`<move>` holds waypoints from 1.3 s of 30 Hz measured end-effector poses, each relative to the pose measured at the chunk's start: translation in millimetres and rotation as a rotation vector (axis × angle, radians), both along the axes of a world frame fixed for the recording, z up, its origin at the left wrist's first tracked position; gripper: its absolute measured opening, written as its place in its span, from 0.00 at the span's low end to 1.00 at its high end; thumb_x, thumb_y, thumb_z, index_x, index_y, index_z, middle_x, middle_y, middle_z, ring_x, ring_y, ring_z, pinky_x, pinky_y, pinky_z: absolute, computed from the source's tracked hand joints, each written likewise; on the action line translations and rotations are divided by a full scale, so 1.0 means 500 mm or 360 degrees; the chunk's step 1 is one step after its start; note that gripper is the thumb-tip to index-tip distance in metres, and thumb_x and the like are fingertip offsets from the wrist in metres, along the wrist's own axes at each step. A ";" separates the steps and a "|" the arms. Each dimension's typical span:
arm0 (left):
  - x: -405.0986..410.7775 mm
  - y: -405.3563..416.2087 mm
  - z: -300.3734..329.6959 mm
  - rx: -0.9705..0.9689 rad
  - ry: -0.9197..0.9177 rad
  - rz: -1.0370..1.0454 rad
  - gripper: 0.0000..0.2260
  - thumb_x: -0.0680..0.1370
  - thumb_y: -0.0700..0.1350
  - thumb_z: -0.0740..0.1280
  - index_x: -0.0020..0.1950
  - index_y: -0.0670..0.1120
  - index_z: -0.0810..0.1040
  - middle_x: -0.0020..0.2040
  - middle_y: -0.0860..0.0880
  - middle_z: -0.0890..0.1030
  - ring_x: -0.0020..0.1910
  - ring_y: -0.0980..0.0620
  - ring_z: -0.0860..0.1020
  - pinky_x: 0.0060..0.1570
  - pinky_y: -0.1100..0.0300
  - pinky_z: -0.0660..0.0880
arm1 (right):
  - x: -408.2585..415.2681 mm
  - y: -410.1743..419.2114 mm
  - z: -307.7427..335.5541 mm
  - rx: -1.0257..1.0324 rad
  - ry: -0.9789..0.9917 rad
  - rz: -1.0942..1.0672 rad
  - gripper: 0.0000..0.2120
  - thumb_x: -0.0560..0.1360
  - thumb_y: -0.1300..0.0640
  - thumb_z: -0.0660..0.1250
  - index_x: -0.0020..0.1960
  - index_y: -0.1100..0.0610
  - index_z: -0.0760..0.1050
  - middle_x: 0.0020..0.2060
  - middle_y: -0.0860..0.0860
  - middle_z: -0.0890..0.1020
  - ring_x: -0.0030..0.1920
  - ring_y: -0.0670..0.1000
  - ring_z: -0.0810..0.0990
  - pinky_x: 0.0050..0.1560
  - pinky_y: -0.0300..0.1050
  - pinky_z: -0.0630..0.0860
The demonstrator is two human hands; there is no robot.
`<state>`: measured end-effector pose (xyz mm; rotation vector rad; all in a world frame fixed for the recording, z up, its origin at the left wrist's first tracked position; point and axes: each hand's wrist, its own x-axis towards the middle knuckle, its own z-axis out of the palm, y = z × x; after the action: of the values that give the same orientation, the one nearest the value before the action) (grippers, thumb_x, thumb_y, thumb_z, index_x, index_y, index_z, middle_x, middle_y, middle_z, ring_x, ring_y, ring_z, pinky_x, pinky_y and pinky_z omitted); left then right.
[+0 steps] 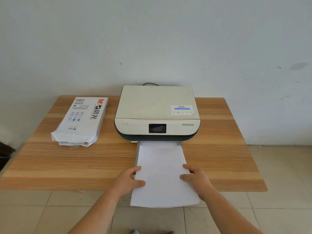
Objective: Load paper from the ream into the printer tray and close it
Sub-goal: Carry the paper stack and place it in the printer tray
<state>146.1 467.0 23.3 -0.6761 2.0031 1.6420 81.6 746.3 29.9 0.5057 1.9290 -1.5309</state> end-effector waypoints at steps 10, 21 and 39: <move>0.004 -0.003 -0.030 0.0057 -0.0129 0.0051 0.32 0.68 0.38 0.77 0.70 0.48 0.71 0.62 0.48 0.77 0.56 0.49 0.80 0.51 0.58 0.77 | -0.001 -0.009 -0.039 -0.0061 -0.0139 -0.0056 0.28 0.70 0.68 0.71 0.69 0.60 0.70 0.53 0.54 0.80 0.48 0.57 0.83 0.42 0.48 0.79; 0.003 -0.006 -0.054 0.0038 -0.0192 0.0135 0.29 0.69 0.35 0.76 0.67 0.47 0.73 0.59 0.48 0.77 0.53 0.48 0.80 0.46 0.55 0.77 | 0.003 -0.018 -0.069 0.0084 -0.0186 -0.0077 0.26 0.71 0.65 0.67 0.68 0.56 0.71 0.59 0.55 0.78 0.50 0.57 0.82 0.55 0.56 0.79; -0.053 -0.015 -0.074 -0.0081 -0.0252 0.0055 0.31 0.69 0.37 0.75 0.70 0.48 0.70 0.64 0.45 0.74 0.58 0.47 0.77 0.57 0.50 0.77 | -0.046 -0.044 -0.081 0.0239 -0.0224 -0.0004 0.24 0.74 0.65 0.60 0.69 0.53 0.71 0.47 0.51 0.80 0.44 0.56 0.79 0.54 0.54 0.79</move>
<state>119.7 459.3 -13.5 -0.8365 1.9354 1.5104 58.5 724.4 -10.7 0.6624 1.9424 -1.3213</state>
